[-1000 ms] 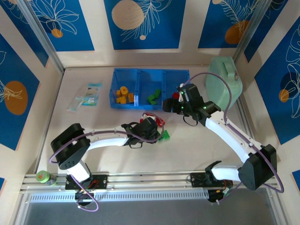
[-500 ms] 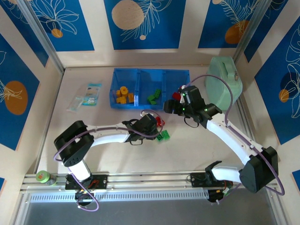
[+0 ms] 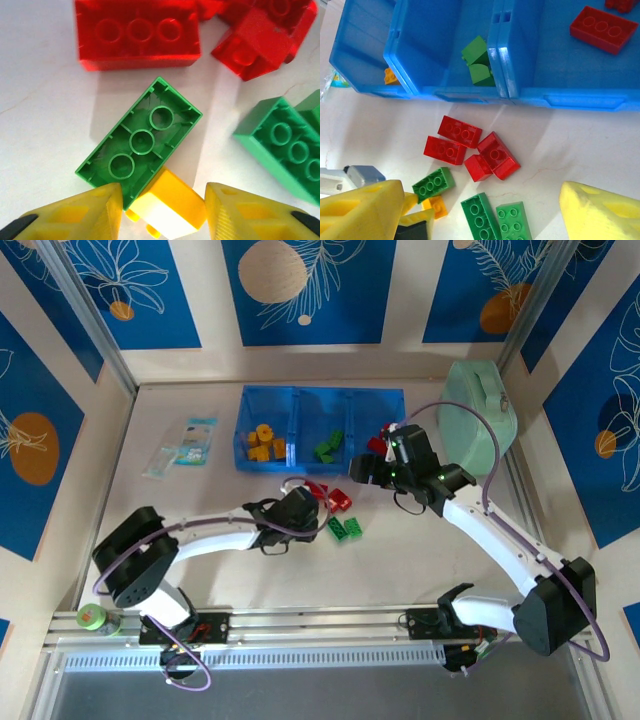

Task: Sort the legos into containers by color
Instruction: Move the legos to the center of the table, then pick up the lego from the middle-left of the table.

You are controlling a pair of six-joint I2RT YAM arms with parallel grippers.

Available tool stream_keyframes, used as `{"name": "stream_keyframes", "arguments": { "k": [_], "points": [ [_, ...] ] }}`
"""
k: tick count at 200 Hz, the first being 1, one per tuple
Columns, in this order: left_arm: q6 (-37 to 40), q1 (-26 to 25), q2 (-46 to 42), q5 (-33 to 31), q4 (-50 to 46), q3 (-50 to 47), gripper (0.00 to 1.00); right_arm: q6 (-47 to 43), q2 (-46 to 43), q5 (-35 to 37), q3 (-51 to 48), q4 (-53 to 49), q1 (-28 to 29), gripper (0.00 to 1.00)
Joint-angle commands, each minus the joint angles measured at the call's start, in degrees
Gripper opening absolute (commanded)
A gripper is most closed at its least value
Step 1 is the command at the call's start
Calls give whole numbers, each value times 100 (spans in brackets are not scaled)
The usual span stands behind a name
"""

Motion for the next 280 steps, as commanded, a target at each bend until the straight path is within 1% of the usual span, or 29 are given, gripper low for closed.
{"name": "stream_keyframes", "arguments": {
  "k": [1,36,79,99,120,191,233,259,280],
  "points": [
    [-85,50,-320,-231,-342,-182,48,114,-121,-123,-103,48,66,81],
    [-56,48,-483,-257,-463,-227,54,129,-79,-110,-104,68,124,81],
    [-95,27,-419,-151,-433,-238,57,149,-78,-79,-152,85,150,81],
    [-263,-1,-352,-92,-425,-242,66,149,-86,-62,-171,83,150,81],
    [-414,-51,-280,-50,-320,-281,69,140,-77,-28,-175,83,150,81],
    [-517,-111,161,58,-124,-132,67,136,-8,-38,-219,143,134,81],
    [-487,-108,417,104,-108,58,63,122,-7,-61,-272,164,76,81],
    [-465,-108,456,68,-218,157,56,122,-40,-70,-307,157,33,81],
    [-469,-108,383,49,-315,134,54,133,-81,-87,-342,171,19,81]
  ]
}}
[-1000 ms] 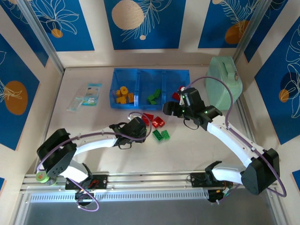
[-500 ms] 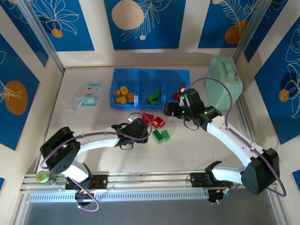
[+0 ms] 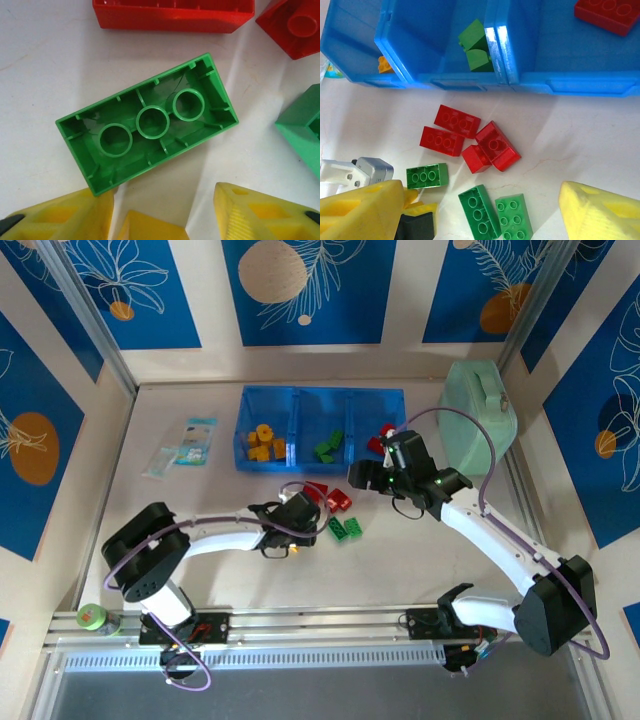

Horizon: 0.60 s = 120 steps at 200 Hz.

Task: Sort the legos into containers by color
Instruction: Pick up the lego from the middle-left of the table.

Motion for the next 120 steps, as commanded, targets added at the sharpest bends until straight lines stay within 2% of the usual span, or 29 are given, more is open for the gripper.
{"name": "stream_keyframes", "arguments": {
  "k": [1,50,120],
  "points": [
    [-26,-25,-15,23,-232,111,54,64,-83,-61,-97,59,-36,81],
    [-133,-82,-339,19,-352,-223,57,125,-147,-89,-216,86,-45,81],
    [-233,-292,-347,-9,-304,-444,43,193,-156,-114,-262,112,-45,81]
  ]
}}
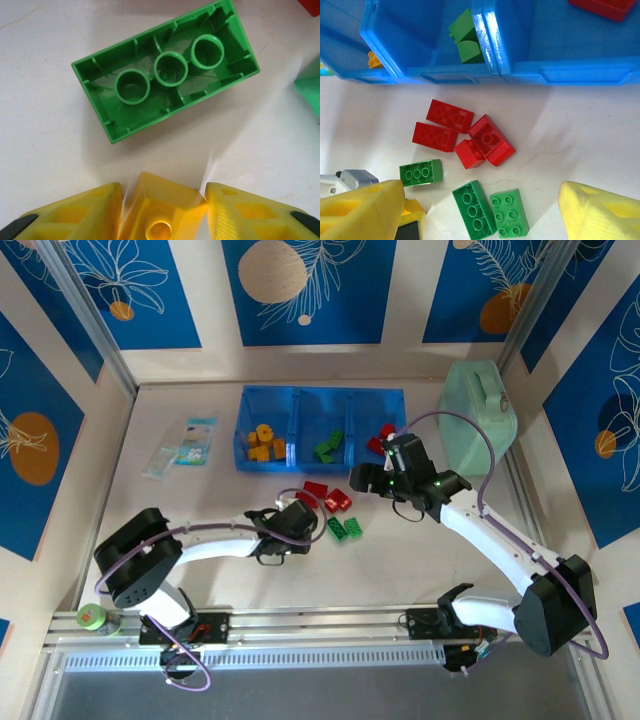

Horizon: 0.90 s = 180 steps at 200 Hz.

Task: Sort the legos into containers by color
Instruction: Pick up the lego from the middle-left of the table, then place the lego in the container.

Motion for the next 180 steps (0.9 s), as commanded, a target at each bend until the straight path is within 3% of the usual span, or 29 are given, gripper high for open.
{"name": "stream_keyframes", "arguments": {
  "k": [1,43,92,142,158,180],
  "points": [
    [-95,-89,-66,38,-144,-131,42,107,-145,-112,-95,73,-30,81],
    [15,-88,-136,-159,-326,6,32,116,-193,-95,-116,31,-25,80],
    [265,267,-757,-380,-613,135,31,86,-294,-51,-133,-58,-36,80],
    [947,1593,-1225,-96,-547,590,31,81,-424,-27,-168,-143,-47,80],
    [1048,2168,-1132,331,-237,774,31,73,-470,-21,-177,-189,-64,80],
    [1251,2671,-779,369,-124,1332,31,73,-588,-16,-214,-265,-65,80]
  ]
}}
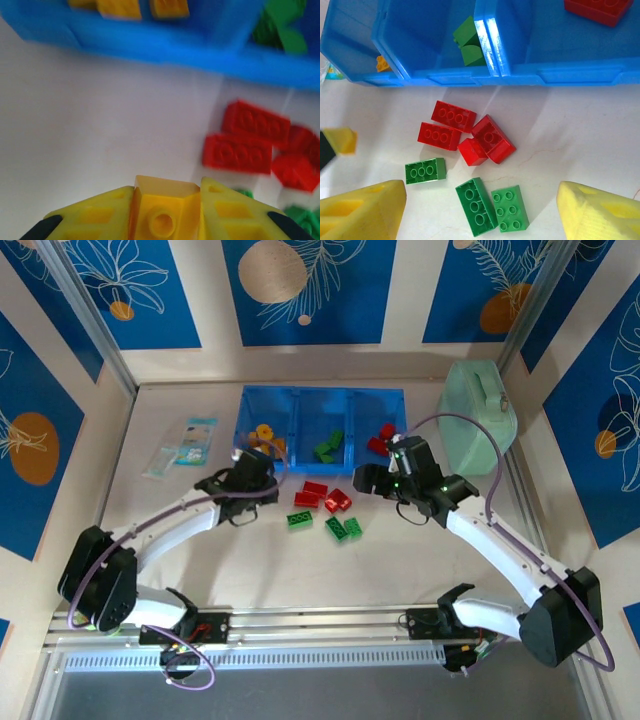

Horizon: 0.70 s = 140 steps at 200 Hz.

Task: Sort the legos into containers by color
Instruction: Place the lego in the container.

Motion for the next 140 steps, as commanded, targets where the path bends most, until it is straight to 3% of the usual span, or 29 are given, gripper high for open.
{"name": "stream_keyframes", "arguments": {
  "k": [1,69,76,89,98,140],
  "points": [
    [403,464,302,280,244,611,31,53,-232,-18,-115,-191,-28,80],
    [875,1157,1900,332,264,2438,34,114,-676,-61,-488,-342,-45,80],
    [949,1172,2059,291,160,2682,40,123,-708,-91,-520,-343,-45,80],
    [1070,1163,2283,277,-221,3218,63,139,-761,-136,-569,-384,-45,80],
    [1138,1125,2292,345,-266,3369,71,126,-807,-141,-592,-416,-37,80],
    [1215,819,1570,197,184,2677,75,23,-951,-305,-767,-361,-11,83]
  ]
}}
